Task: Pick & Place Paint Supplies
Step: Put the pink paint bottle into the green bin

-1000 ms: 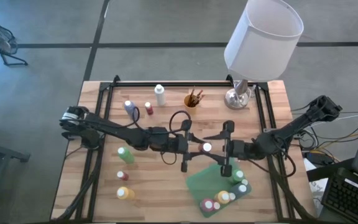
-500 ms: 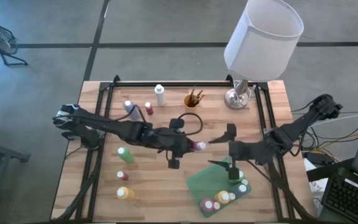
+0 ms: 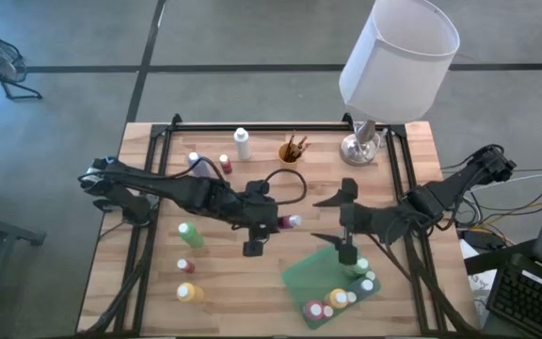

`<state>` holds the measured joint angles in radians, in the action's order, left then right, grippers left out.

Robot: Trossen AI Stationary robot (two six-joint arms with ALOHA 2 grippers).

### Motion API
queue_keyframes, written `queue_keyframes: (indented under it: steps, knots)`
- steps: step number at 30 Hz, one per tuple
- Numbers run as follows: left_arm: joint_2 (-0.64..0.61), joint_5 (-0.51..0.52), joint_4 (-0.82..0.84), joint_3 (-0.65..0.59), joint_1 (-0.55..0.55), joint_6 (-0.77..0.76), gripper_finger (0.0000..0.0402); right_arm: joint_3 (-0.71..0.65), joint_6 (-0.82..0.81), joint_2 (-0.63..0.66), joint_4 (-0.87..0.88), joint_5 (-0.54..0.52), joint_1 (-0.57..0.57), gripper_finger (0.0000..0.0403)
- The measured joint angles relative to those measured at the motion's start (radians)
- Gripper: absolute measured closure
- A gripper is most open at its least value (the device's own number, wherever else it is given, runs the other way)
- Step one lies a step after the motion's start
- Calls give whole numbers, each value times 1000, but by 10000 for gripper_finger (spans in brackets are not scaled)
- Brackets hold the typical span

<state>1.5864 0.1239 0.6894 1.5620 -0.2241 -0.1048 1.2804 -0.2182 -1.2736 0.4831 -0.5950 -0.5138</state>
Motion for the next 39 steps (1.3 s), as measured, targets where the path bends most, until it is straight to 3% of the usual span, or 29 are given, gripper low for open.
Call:
queue_keyframes:
  steps: [7, 17, 31, 39]
  knots:
    - [0, -5, 38, -2, 0, -3, 266, -1, -9, -16, -8, 129, 75, 106]
    - [1, -3, 38, -10, 0, -2, 264, 35, 9, -124, -15, 136, 82, 116]
    - [1, -3, 53, -11, 0, 0, 260, 93, 46, -215, -24, 123, 99, 79]
    - [1, -4, 54, -11, 0, 0, 260, 94, 46, -210, -24, 123, 107, 130]
